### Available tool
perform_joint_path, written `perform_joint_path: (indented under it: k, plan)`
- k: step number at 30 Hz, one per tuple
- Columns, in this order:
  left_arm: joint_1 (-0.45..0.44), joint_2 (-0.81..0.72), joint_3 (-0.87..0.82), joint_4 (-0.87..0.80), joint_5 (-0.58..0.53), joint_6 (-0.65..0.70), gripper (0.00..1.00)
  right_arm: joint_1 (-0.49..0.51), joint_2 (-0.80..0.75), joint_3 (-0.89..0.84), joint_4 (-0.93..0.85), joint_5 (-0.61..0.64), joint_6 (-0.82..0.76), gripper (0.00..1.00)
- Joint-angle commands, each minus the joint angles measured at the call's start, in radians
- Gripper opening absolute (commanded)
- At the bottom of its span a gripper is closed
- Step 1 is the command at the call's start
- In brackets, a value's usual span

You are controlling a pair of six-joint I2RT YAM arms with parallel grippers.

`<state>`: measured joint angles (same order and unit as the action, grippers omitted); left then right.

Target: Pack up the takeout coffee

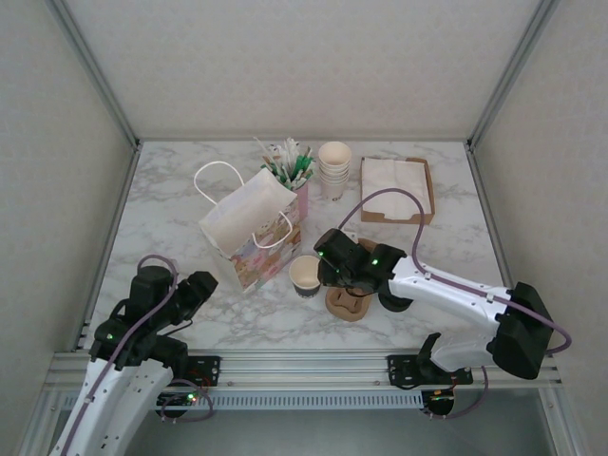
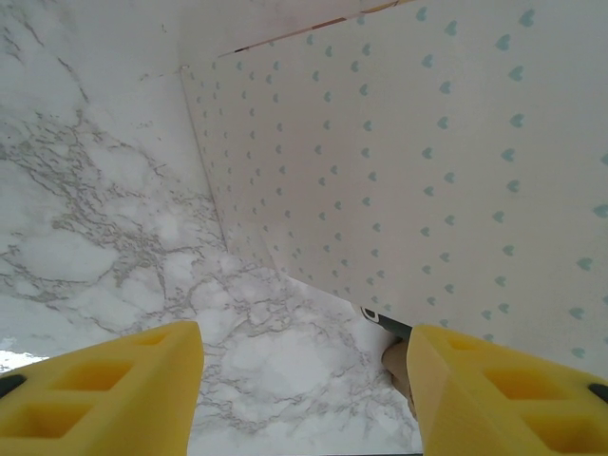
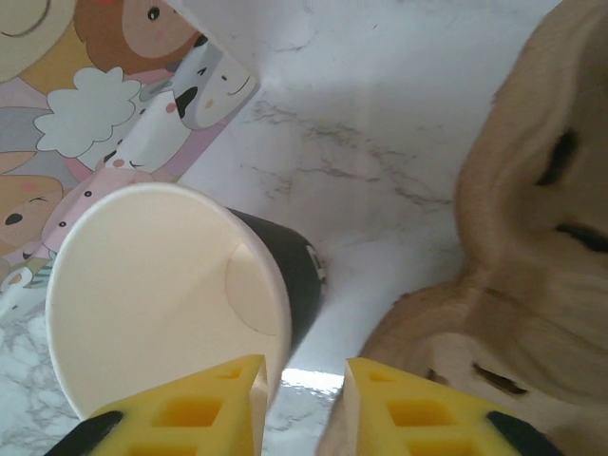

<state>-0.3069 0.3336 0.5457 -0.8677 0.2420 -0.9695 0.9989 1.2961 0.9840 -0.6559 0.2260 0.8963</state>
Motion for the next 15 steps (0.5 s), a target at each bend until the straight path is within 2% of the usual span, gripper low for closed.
perform_joint_path:
  k: [1,4,8,9,13,15]
  plan:
    - [-0.012,-0.014,-0.005,0.005,-0.02,0.0,0.58,-0.007,-0.099,0.08,-0.183,0.131,-0.065,0.31]
    - [-0.022,-0.029,-0.003,0.025,-0.024,-0.002,0.58,-0.008,-0.188,0.096,-0.314,0.221,-0.077,0.37]
    - [-0.053,-0.043,-0.023,0.061,-0.04,-0.007,0.58,-0.032,-0.319,0.069,-0.451,0.3,-0.047,0.56]
    - [-0.061,-0.037,-0.032,0.073,-0.043,-0.011,0.58,-0.049,-0.352,0.052,-0.466,0.303,-0.042,0.64]
    - [-0.116,0.002,-0.062,0.133,-0.049,-0.023,0.59,-0.155,-0.438,-0.01,-0.512,0.268,-0.013,0.82]
    - [-0.148,0.019,-0.041,0.108,-0.091,0.008,0.6,-0.232,-0.462,-0.054,-0.498,0.215,-0.021,0.89]
